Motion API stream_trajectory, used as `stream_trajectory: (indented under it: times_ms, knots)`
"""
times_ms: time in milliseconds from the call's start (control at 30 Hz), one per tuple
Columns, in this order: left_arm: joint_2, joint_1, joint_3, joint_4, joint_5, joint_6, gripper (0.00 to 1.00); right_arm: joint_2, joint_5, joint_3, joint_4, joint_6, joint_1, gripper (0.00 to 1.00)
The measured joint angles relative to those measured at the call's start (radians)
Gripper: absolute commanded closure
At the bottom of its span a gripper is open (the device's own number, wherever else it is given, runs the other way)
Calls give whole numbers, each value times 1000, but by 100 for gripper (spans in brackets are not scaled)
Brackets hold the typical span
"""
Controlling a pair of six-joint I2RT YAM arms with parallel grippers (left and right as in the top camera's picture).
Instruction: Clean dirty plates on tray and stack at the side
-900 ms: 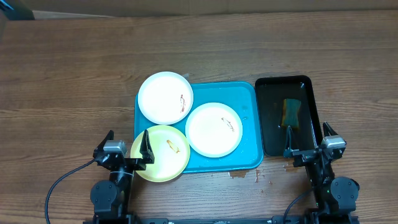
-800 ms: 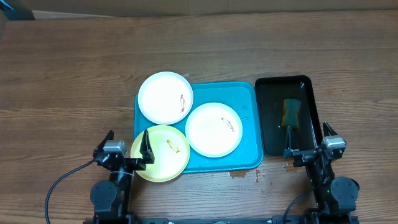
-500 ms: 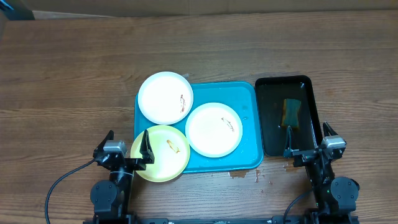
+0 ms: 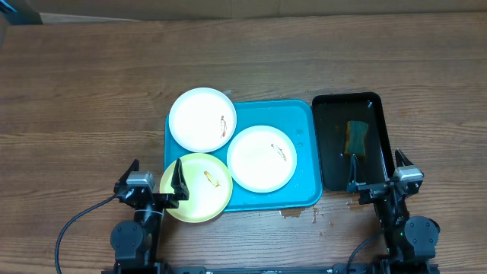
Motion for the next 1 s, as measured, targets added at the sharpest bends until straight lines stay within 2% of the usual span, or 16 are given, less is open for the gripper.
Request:
stream_trajectory:
  times_ms: [833,1000]
  knots:
    - [0,0,0,3,-5,3,0,0,0,0,0,0,0,0]
    - [0,0,0,190,-110,70,0,0,9,0,-1,0,0,0]
